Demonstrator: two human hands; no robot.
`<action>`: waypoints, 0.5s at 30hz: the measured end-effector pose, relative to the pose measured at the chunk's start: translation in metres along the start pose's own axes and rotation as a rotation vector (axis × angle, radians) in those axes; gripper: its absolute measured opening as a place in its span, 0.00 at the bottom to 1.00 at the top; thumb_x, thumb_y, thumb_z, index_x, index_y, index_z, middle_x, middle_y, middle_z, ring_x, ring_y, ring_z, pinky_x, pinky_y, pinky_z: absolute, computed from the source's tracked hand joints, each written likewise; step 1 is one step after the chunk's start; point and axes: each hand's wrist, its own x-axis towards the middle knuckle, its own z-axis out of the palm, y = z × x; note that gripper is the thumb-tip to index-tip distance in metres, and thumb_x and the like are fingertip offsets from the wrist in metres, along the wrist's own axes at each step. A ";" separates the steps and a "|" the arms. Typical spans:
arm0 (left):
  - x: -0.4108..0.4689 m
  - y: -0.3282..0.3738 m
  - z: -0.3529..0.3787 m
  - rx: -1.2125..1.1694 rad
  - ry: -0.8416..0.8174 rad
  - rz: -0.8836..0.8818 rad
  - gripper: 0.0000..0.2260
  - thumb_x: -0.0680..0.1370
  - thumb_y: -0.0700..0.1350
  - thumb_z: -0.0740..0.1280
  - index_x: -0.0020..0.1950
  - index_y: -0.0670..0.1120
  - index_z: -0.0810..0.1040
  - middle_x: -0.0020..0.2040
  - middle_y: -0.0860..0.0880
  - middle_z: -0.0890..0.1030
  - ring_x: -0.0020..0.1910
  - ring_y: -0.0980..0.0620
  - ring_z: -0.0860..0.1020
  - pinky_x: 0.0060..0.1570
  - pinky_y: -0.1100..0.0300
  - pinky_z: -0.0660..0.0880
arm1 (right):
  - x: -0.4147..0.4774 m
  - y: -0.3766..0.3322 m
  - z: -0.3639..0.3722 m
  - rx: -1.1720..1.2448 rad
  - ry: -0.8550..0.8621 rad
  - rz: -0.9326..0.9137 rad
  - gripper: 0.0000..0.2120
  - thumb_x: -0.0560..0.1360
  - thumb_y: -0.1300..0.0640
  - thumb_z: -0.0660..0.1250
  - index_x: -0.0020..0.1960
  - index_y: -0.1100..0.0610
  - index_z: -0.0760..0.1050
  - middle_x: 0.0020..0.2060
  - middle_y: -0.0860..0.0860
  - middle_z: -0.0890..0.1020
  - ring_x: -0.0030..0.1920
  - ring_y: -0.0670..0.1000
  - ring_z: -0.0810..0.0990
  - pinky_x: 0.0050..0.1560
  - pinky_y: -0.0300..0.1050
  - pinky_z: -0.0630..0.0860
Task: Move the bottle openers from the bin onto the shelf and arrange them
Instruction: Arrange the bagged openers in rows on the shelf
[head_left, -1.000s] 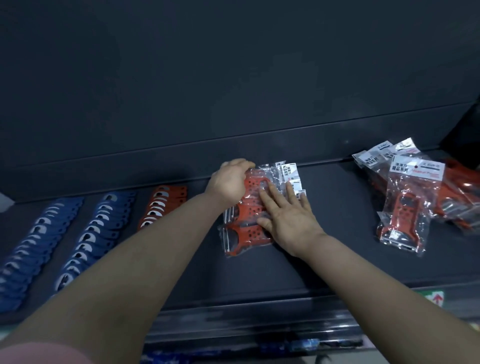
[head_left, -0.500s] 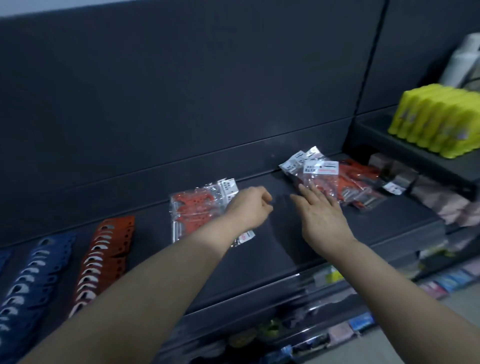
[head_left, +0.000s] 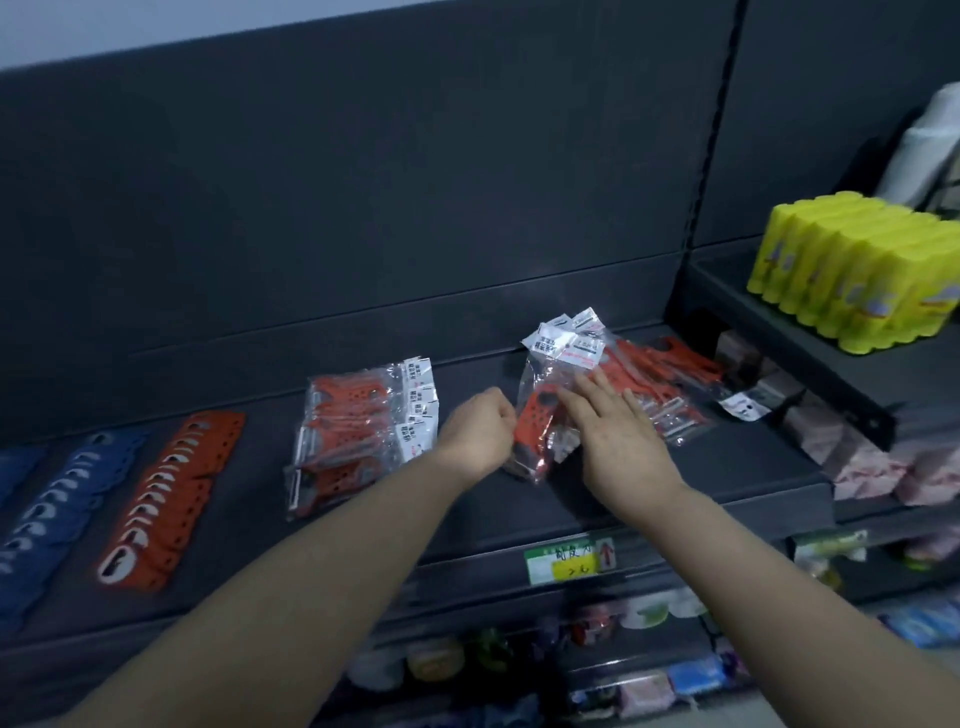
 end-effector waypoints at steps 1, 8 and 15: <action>-0.003 -0.010 -0.011 0.046 0.022 0.016 0.08 0.77 0.40 0.59 0.42 0.50 0.73 0.43 0.50 0.81 0.45 0.48 0.79 0.48 0.51 0.76 | 0.003 -0.004 0.003 0.014 0.030 -0.052 0.31 0.72 0.67 0.61 0.74 0.54 0.63 0.74 0.52 0.63 0.76 0.55 0.57 0.74 0.52 0.55; -0.049 -0.105 -0.090 0.159 0.037 -0.031 0.07 0.78 0.40 0.64 0.46 0.50 0.79 0.42 0.53 0.80 0.43 0.50 0.79 0.45 0.58 0.74 | 0.019 -0.071 0.020 0.152 0.063 -0.357 0.14 0.70 0.62 0.67 0.53 0.50 0.79 0.50 0.48 0.81 0.52 0.56 0.77 0.49 0.49 0.72; -0.070 -0.161 -0.105 0.272 0.028 0.003 0.11 0.70 0.54 0.72 0.50 0.57 0.76 0.47 0.58 0.79 0.51 0.54 0.76 0.53 0.53 0.75 | 0.014 -0.129 0.049 0.120 -0.177 -0.478 0.18 0.73 0.49 0.67 0.63 0.44 0.73 0.60 0.45 0.75 0.63 0.51 0.71 0.57 0.48 0.65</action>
